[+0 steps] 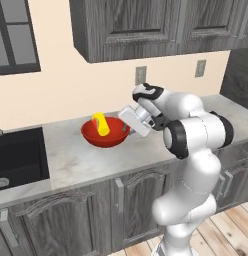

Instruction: Place the cup inside the bowl on the dining table and move the bowl to any counter.

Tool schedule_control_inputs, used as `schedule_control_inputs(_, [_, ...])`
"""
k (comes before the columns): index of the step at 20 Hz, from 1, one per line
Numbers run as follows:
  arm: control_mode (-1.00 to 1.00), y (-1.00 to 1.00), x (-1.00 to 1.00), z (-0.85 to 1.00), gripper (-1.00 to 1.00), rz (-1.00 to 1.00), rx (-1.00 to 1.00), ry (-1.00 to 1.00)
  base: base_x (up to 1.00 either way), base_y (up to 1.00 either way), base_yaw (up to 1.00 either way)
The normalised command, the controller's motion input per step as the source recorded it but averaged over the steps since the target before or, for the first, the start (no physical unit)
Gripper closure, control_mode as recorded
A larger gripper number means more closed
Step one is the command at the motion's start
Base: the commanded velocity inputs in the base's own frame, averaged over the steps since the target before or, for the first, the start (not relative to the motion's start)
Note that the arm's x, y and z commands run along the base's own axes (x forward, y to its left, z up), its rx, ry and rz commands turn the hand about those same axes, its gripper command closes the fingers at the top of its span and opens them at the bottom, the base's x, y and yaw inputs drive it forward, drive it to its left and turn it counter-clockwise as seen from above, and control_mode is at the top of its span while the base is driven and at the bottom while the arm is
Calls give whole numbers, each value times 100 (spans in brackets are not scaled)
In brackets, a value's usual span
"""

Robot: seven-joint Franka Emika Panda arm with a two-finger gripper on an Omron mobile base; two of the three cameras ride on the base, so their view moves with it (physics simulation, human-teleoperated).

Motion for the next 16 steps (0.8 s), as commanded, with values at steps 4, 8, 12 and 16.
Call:
schedule_control_inputs(4, [-100,1,1,-33,100,0,0,7,0,0,0])
schedule_control_inputs(8, [-100,9,13,-35,100,0,0,1,0,0,0])
schedule_control_inputs(12, [-100,6,16,-5,100,0,0,0,0,0,0])
schedule_control_inputs(16, [-100,6,24,-1,100,0,0,0,0,0,0])
